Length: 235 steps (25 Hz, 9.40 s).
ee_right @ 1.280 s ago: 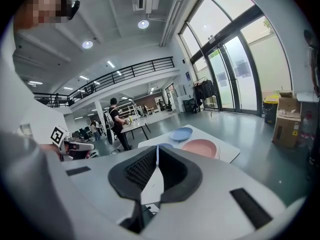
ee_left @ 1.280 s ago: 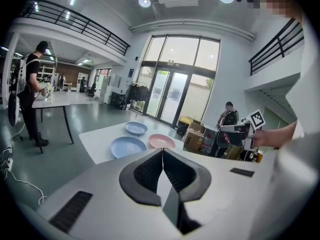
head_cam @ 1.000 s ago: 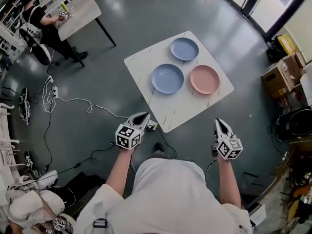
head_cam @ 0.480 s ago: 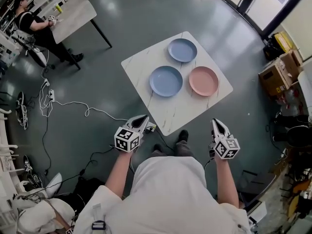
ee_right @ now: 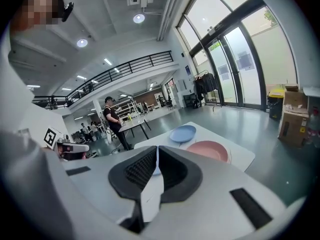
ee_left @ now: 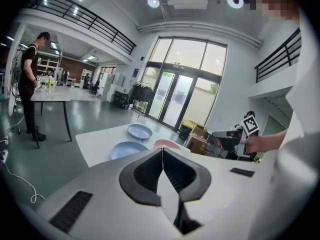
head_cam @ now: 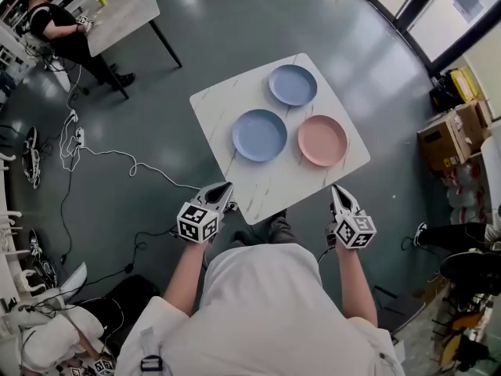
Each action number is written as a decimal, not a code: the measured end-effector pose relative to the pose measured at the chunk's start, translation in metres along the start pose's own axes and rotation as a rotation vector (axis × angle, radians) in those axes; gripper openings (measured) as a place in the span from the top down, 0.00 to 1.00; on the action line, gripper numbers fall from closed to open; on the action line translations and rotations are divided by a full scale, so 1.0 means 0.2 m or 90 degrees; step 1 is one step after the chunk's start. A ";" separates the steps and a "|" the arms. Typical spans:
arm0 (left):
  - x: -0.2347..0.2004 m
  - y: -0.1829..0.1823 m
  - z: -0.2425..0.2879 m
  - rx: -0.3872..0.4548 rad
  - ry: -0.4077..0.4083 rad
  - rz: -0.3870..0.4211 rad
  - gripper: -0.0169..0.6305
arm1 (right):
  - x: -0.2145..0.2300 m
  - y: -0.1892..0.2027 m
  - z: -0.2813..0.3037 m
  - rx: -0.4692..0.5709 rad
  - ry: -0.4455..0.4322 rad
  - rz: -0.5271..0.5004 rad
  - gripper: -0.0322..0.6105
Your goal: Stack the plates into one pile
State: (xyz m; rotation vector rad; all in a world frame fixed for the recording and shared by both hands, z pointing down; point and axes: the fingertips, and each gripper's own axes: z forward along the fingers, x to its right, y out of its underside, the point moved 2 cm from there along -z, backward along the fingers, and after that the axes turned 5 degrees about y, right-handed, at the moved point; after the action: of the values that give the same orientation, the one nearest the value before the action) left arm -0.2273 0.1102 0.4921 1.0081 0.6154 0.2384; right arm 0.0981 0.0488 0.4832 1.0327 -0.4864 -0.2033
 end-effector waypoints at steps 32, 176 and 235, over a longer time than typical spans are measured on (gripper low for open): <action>-0.10 -0.10 0.95 -0.028 -0.104 -0.094 0.95 | 1.04 -0.07 1.16 -0.210 -0.074 -0.011 0.90; -0.18 0.30 1.00 -0.109 -0.143 -0.167 0.95 | 1.36 0.51 1.00 -0.438 0.026 0.315 0.83; -1.05 0.87 1.25 -0.104 -0.357 -0.772 0.94 | 0.79 0.82 0.98 -0.499 -0.258 0.304 0.89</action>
State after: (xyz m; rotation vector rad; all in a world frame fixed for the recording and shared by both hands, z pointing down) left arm -0.2350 -0.0731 0.8134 0.3727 0.5757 -1.0153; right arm 0.1318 -0.0804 0.7524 0.0869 -0.9122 -0.1530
